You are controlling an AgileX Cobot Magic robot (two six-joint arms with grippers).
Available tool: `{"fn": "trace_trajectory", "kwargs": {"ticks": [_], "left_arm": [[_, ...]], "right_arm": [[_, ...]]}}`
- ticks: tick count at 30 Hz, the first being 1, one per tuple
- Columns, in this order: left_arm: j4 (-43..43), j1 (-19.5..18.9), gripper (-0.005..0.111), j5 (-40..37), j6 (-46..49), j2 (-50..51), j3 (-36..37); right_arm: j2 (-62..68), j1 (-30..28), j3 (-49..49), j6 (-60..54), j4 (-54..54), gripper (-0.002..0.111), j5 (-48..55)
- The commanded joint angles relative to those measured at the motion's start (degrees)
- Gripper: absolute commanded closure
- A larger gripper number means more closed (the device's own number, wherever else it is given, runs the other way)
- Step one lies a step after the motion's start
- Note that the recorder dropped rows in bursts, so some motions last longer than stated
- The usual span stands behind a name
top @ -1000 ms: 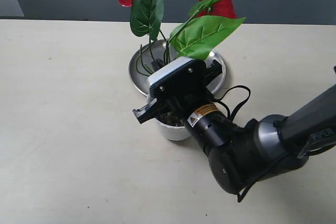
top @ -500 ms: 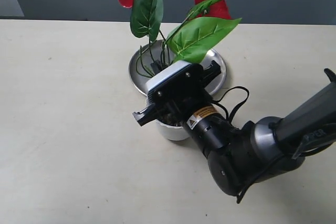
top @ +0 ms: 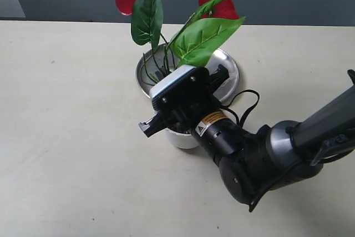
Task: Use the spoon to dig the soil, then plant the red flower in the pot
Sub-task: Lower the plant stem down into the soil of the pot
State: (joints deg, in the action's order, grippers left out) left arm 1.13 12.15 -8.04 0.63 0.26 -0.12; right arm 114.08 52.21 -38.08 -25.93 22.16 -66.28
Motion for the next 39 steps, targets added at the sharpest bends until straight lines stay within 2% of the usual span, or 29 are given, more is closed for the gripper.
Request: {"fn": "trace_trajectory", "kwargs": {"ticks": [1, 27, 35, 39], "left_arm": [[-0.2, 0.4, 0.106, 0.7, 0.0, -0.3, 0.1], [-0.2, 0.4, 0.106, 0.7, 0.0, -0.3, 0.1], [-0.2, 0.4, 0.106, 0.7, 0.0, -0.3, 0.1], [-0.2, 0.4, 0.106, 0.7, 0.0, -0.3, 0.1]], "right_arm": [[0.4, -0.2, 0.6, 0.1, 0.0, 0.108, 7.2], [-2.9, -0.1, 0.6, 2.2, 1.9, 0.108, 7.4], [-2.2, -0.2, 0.6, 2.0, 4.1, 0.108, -2.9], [0.0, -0.2, -0.2, 2.0, 4.2, 0.108, -3.7]]}}
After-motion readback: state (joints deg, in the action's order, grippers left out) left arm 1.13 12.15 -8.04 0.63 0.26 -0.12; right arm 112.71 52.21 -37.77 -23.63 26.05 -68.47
